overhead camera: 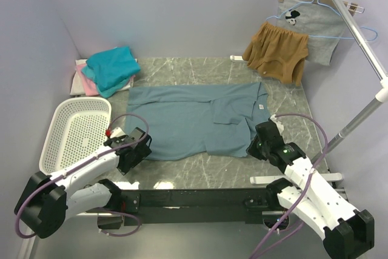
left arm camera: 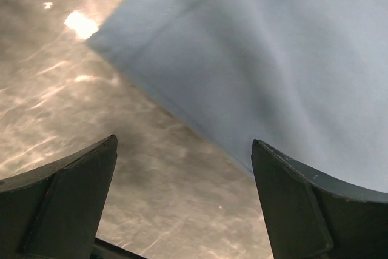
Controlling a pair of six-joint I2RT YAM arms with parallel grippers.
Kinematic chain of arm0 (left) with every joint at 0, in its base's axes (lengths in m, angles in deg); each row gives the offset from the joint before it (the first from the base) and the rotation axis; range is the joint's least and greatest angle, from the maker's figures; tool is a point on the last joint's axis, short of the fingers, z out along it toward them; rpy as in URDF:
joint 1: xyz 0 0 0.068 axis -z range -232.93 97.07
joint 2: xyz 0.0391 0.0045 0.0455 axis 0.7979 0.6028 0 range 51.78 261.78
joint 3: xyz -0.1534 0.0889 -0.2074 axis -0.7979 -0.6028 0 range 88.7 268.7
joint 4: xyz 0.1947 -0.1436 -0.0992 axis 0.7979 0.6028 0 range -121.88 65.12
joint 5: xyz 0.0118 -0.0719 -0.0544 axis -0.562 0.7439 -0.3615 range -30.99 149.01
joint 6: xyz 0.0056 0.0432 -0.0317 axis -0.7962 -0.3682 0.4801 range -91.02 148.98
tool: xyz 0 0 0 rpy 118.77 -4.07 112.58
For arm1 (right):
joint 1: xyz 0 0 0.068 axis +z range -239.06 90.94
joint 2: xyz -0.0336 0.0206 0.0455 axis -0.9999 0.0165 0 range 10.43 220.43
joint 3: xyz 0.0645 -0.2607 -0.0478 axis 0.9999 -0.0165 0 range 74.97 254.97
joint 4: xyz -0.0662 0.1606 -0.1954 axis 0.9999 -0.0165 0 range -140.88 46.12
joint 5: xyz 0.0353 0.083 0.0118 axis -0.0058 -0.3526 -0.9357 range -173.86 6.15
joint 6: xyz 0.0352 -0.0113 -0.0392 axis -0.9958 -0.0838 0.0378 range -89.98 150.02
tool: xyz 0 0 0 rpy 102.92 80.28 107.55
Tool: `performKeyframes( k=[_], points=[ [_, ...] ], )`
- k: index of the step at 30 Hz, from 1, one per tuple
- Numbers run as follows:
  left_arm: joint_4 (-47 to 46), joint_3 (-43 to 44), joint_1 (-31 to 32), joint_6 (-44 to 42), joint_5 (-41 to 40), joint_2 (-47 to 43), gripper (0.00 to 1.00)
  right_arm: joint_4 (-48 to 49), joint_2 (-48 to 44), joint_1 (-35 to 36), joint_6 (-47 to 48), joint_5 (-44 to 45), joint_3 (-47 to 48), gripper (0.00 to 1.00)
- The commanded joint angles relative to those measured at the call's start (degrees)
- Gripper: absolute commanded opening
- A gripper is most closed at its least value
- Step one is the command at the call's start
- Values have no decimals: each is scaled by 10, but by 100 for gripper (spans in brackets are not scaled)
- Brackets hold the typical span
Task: Fold and stack the t-shirts
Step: Grap the side of the flattened tshirt closest away from the robot with both arms
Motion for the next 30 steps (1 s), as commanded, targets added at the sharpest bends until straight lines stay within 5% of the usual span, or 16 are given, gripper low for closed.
performKeyframes(
  k=[1,12,21,25,30],
  points=[
    [39,6,3,88,-53,-10,93,11,8,1,20,-22,22,0],
    [41,43,3,101,-120,67,71,0,4,0,27,-12,56,0],
    [-4,8,2,92,-98,97,33,-19,13,0,37,2,90,0],
    [-13,-2,2,73,-85,79,1,-40,2,0,35,9,113,0],
    [-5,6,2,44,-58,43,1,-85,-20,1,-2,-27,124,0]
  ],
)
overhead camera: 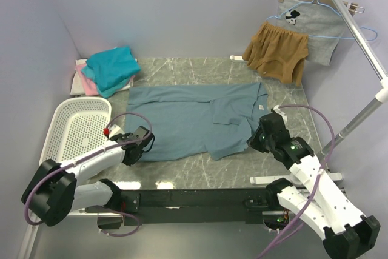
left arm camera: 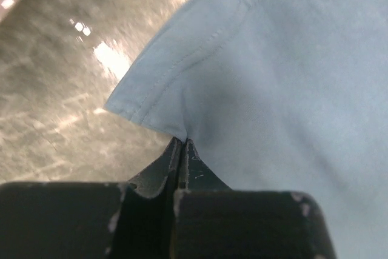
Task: Fold and stack the t-shirts
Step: Grap the side of the flattened tshirt closest away from the robot with both arms
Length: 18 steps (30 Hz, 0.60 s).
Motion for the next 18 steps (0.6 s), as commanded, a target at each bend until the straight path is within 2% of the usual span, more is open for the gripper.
performKeyframes(
  k=[1,4,9,12,16,18],
  points=[
    [8,-3,0,-42,44,-34,1,-38,-38,2,-45,-37,22,0],
    [21,5,1,-62,74,-64,1,-68,-82,9,-74,-61,1,0],
    [31,3,5,-76,115,-118,1,-126,-137,10,-98,-49,18,0],
    [18,-3,8,-84,145,-119,1,-149,-162,10,-113,-31,36,0],
    [30,10,14,-84,136,-98,1,-151,-163,11,-113,13,49,0],
    [50,28,14,-77,107,-95,1,-139,-152,11,-109,39,50,0]
  ],
)
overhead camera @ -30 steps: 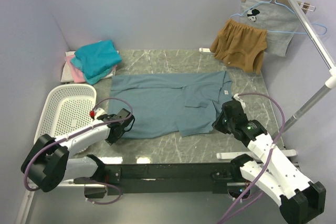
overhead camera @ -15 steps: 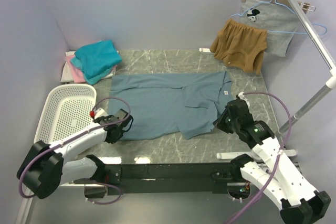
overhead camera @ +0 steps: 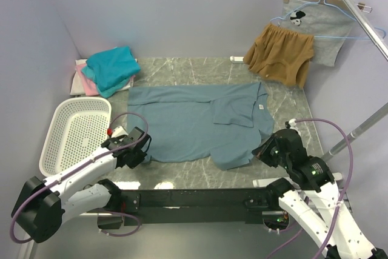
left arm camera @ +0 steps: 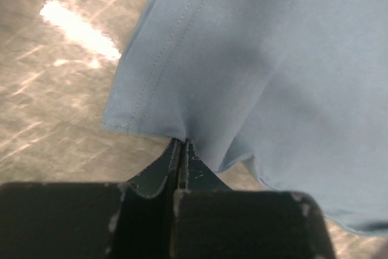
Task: Fold and stack the t-shirts
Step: Grap the side of the flattened tshirt closest away from the robot with both arms, then fold the other side of the tshirt into a rectangle
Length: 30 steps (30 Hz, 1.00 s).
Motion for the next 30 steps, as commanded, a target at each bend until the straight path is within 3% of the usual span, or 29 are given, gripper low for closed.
performKeyframes(
  k=[1,6,12,21,30],
  points=[
    [38,37,3,-3,-29,8,1,24,11,0,-13,95,28,0],
    [45,85,-19,-32,-91,25,1,100,82,-1,15,143,23,0],
    [4,122,-81,-108,-104,92,1,147,155,-21,55,190,41,0],
    [-68,138,-148,-191,-103,154,1,253,215,-94,114,155,26,0],
    [-131,194,-170,-259,-97,234,1,319,311,-142,174,112,46,0]
  ],
)
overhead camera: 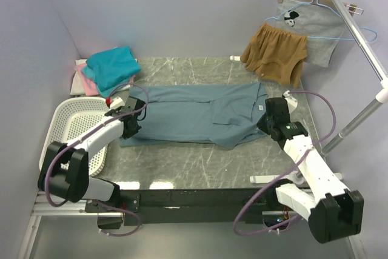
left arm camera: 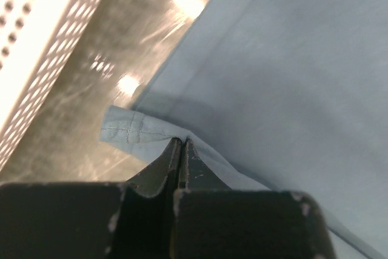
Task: Fold and stack the t-shirts
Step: Fold the other side of the tshirt into a rectangle
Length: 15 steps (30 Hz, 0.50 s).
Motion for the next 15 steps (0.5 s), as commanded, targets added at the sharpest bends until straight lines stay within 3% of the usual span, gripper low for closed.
performKeyframes(
  k=[1,12,15],
  points=[
    [-51,48,-8,-53,-12,37,1,65,40,-19,37,-14,35,0],
    [-74,126,-13,-103,-4,137,1,109,153,-54,56,-30,84,0],
    [-68,143,-14,-109,-7,155,1,95,172,-59,60,12,106,0]
  ],
)
